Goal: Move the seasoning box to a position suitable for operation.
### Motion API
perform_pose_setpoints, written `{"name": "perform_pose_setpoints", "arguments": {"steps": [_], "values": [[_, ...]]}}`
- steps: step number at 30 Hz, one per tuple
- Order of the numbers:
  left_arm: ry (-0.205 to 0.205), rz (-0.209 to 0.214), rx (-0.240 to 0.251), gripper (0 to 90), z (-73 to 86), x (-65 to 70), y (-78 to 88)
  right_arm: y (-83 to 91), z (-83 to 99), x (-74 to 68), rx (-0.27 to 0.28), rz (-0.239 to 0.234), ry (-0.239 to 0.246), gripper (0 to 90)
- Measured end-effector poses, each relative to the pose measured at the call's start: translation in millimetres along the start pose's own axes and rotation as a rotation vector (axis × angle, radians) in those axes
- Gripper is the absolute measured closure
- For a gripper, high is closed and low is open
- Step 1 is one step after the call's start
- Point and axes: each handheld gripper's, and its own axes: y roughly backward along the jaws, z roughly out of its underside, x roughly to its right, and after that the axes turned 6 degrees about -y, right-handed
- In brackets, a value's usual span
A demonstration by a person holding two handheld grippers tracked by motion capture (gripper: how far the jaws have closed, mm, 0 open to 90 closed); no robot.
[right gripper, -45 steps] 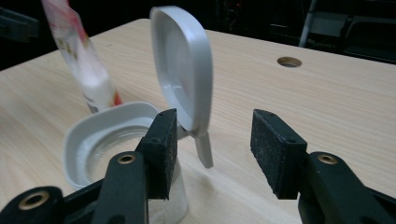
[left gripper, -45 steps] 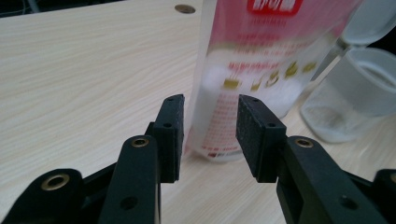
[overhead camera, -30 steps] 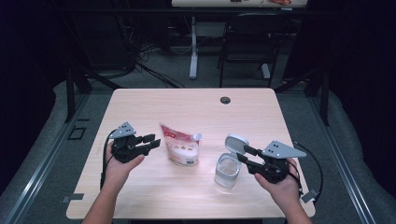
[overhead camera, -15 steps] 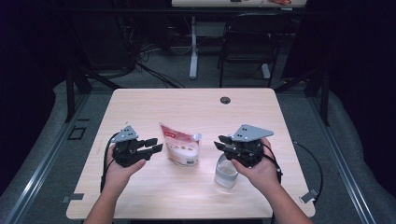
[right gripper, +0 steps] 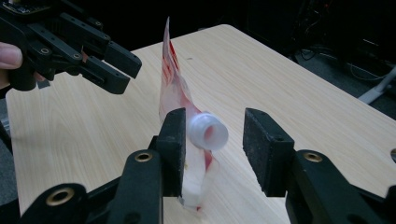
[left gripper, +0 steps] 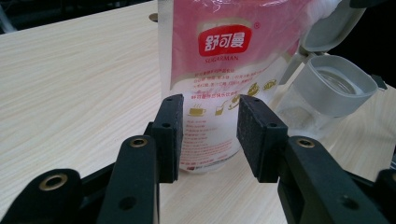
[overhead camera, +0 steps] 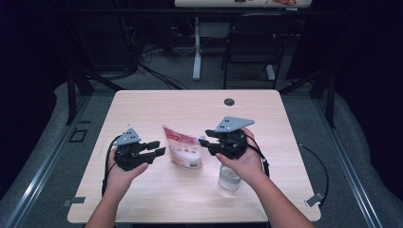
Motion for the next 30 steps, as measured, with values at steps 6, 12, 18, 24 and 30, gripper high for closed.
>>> {"name": "perform_pose_setpoints", "arguments": {"steps": [6,12,18,24,30], "values": [[0.007,-0.002,0.002,60.9,1.1,-1.5,0.5,-12.3,-1.7,-0.3,-0.004,-0.018,-0.017,56.2],[0.012,-0.005,0.003,60.5,1.3,-1.9,1.7,-26.4,-0.3,0.0,-0.031,-0.035,-0.026,55.2],[0.012,-0.005,0.007,60.5,1.6,-2.8,2.7,-35.3,1.6,0.9,-0.051,-0.043,-0.032,58.9],[0.016,-0.009,0.007,60.5,2.0,-3.6,3.3,-38.9,2.4,1.4,-0.069,-0.059,-0.036,66.4],[0.016,-0.01,0.007,60.5,2.0,-3.7,3.3,-36.7,2.6,0.4,-0.074,-0.077,-0.026,70.3]]}}
